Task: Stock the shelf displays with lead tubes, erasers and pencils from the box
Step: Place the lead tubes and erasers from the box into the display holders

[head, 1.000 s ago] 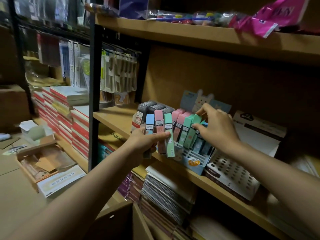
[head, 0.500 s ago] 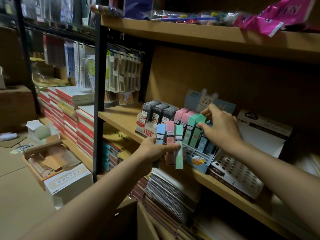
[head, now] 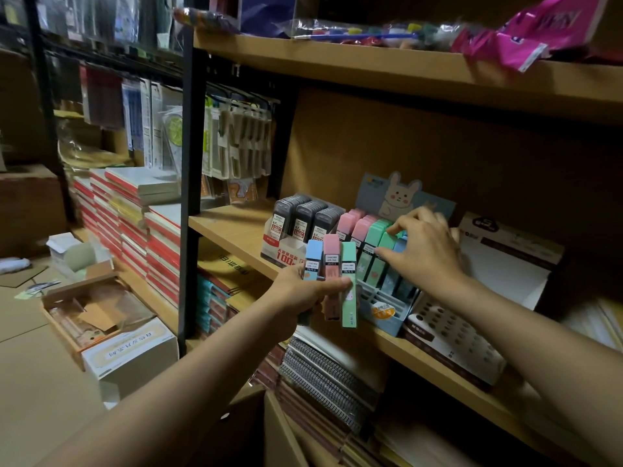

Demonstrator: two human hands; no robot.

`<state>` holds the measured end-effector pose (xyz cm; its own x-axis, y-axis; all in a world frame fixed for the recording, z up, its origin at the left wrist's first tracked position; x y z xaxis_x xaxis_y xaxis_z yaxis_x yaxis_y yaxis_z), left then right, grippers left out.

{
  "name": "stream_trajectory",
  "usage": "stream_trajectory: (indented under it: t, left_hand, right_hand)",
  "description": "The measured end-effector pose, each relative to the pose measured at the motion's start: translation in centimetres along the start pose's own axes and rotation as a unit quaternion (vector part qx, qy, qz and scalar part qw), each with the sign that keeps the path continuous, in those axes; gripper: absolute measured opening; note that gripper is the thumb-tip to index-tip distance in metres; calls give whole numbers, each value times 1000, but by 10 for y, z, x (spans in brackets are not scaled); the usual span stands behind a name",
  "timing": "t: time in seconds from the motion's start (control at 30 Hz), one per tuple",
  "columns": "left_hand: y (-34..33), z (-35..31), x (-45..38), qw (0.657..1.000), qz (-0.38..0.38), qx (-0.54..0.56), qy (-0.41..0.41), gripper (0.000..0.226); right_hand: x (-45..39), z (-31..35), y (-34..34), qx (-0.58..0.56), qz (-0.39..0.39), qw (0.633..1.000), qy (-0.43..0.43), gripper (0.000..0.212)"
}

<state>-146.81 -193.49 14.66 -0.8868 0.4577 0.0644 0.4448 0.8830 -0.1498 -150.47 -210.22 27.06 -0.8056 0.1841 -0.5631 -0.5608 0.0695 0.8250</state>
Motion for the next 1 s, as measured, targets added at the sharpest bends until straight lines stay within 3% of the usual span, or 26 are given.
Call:
stream_trajectory:
  t: [0.1,0.2,0.27,0.37,0.57,0.63,0.77,0.83,1.0]
  left_hand:
    - [-1,1,0,1000,0,1,2,25]
    - [-3,-1,0,1000,5,1,0,27]
    - [-4,-4,-1,1000,14,-8,-6,27]
    - [-8,-7,2,999,36,-24,-16,35]
    - [-13,-10,10,998,57,-20,-29,47]
    - [-5,-7,8,999,33,-6,-10,37]
    - [11,-3,3,999,5,15,31,20]
    - [14,-6,3,999,5,32,31,18]
    - [20,-9,2,999,-10,32,16,37]
  right_hand:
    - [-5,1,18,-29,-24,999,-3,33]
    - [-5,2,43,-145,-75,987,10,20]
    - [0,10,39,-194,-9,980,33,17]
    - [17,26,21,-220,104,968,60,31]
    - [23,26,12,-288,145,947,12,31]
    - [13,15,21,-306,113,945,-9,32]
    - [-2,1,49,-222,-22,975,21,30]
    - [0,5,42,-203,-24,978,42,30]
    - [4,14,18,-184,-16,981,62,28]
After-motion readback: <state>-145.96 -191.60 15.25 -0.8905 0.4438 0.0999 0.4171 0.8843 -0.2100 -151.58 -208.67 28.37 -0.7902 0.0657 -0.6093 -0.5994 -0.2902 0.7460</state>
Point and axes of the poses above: each hand's wrist, its own x-axis away from the middle knuckle, its own y-axis out of the back of the hand, z = x × y, the point moved 8 cm from there along -x, towards the middle knuckle, and after that the axes turned 2 degrees about x, right-handed, at the moved point
